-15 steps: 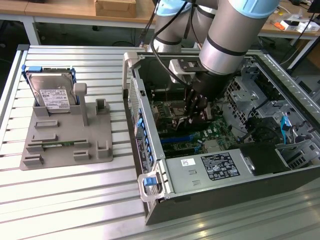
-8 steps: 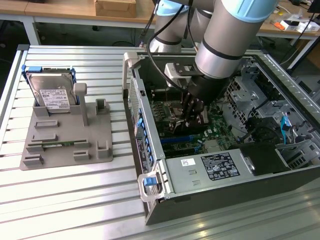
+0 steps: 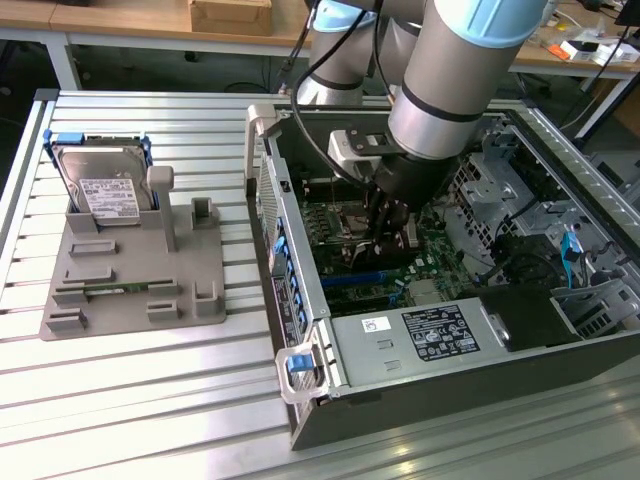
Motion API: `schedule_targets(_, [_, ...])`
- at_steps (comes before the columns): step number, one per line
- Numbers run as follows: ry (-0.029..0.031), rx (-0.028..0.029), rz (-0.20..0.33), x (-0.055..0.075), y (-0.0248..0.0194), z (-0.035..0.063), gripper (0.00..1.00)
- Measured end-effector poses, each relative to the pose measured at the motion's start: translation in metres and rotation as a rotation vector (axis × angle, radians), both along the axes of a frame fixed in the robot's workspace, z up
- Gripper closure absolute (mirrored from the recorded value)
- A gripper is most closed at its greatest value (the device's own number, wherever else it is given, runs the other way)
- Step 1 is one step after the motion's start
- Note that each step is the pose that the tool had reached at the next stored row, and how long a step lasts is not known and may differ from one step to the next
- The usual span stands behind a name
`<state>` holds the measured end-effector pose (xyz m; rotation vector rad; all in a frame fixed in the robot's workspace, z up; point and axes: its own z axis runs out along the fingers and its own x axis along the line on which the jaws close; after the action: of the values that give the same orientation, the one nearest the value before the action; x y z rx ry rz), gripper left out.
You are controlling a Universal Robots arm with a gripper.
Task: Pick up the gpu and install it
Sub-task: 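Insert the gpu into the slot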
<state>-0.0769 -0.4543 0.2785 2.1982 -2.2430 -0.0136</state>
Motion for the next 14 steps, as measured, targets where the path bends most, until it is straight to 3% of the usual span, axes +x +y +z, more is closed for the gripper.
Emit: schedule_targets(14, [0.0001, -0.0003, 0.000, -0.0057, -0.0002, -0.0044, 0.73])
